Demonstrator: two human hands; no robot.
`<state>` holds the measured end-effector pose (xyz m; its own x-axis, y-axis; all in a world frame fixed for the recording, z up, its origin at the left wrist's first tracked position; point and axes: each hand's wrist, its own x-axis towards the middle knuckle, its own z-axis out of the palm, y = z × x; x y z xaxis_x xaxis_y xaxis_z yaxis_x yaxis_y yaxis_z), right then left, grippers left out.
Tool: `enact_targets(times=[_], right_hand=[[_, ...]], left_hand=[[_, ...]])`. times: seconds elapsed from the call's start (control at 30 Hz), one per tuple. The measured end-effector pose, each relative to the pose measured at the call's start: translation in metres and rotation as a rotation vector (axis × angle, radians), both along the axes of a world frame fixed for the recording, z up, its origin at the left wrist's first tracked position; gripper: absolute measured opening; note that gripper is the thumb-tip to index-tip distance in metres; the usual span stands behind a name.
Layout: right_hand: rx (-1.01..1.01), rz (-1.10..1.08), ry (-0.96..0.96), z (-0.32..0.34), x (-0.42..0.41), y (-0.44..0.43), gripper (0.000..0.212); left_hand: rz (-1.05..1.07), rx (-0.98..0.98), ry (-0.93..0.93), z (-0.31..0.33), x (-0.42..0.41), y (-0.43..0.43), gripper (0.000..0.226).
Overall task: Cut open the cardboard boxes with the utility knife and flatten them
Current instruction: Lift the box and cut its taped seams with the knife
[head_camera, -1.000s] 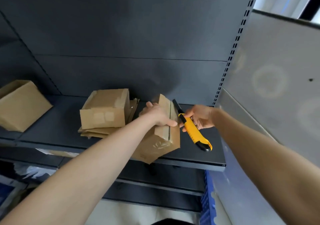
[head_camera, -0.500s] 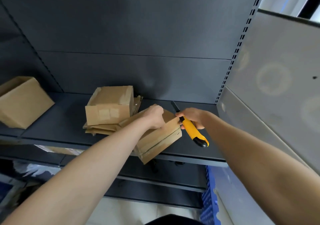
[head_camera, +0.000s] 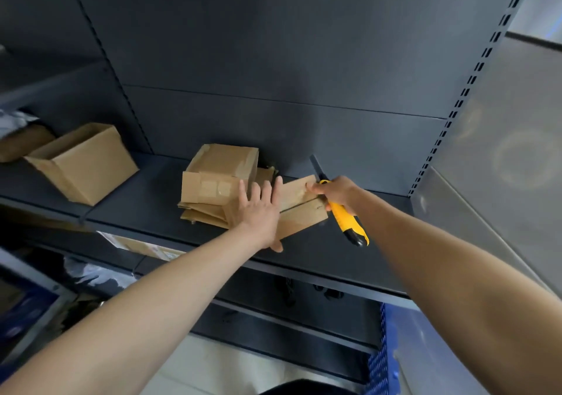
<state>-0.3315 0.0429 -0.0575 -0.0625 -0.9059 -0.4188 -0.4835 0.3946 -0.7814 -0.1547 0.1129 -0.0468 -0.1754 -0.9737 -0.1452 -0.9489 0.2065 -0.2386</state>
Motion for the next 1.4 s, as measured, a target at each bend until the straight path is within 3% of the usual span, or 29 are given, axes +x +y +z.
enact_targets(times=[0.1,0.23,0.4,0.5,0.6,0.7,0.87,1.13,1.4], right_hand=[[0.014,0.056,0.01,0.003,0.0,0.003,0.048],[-0.07,0.115,0.038,0.031,-0.018,0.004,0.016],[-0.089,0.271,0.211,0.079,-0.049,0.002,0.026],[-0.015,0.358,0.307,0.095,-0.06,0.008,0.019],[0.05,0.496,0.514,0.098,-0.064,0.019,0.015],[0.073,0.646,0.725,0.1,-0.059,0.031,0.027],[0.056,0.683,0.756,0.105,-0.036,0.034,0.021],[0.026,0.845,1.061,0.103,-0.001,0.024,0.023],[-0.068,0.869,1.269,0.099,0.012,0.021,0.029]], left_hand=[[-0.008,-0.045,0.051,-0.003,0.004,0.001,0.128],[-0.038,0.03,0.173,0.022,0.002,-0.009,0.128],[-0.107,0.225,0.299,0.048,-0.005,-0.026,0.124],[-0.141,0.295,0.269,0.041,-0.015,-0.034,0.129],[-0.161,0.33,0.25,0.028,-0.019,-0.041,0.128],[-0.172,0.357,0.287,0.024,-0.016,-0.048,0.127],[-0.171,0.37,0.313,0.022,-0.011,-0.054,0.126],[-0.214,0.355,0.319,0.019,-0.009,-0.056,0.122],[-0.215,0.393,0.319,0.019,-0.009,-0.065,0.118]])
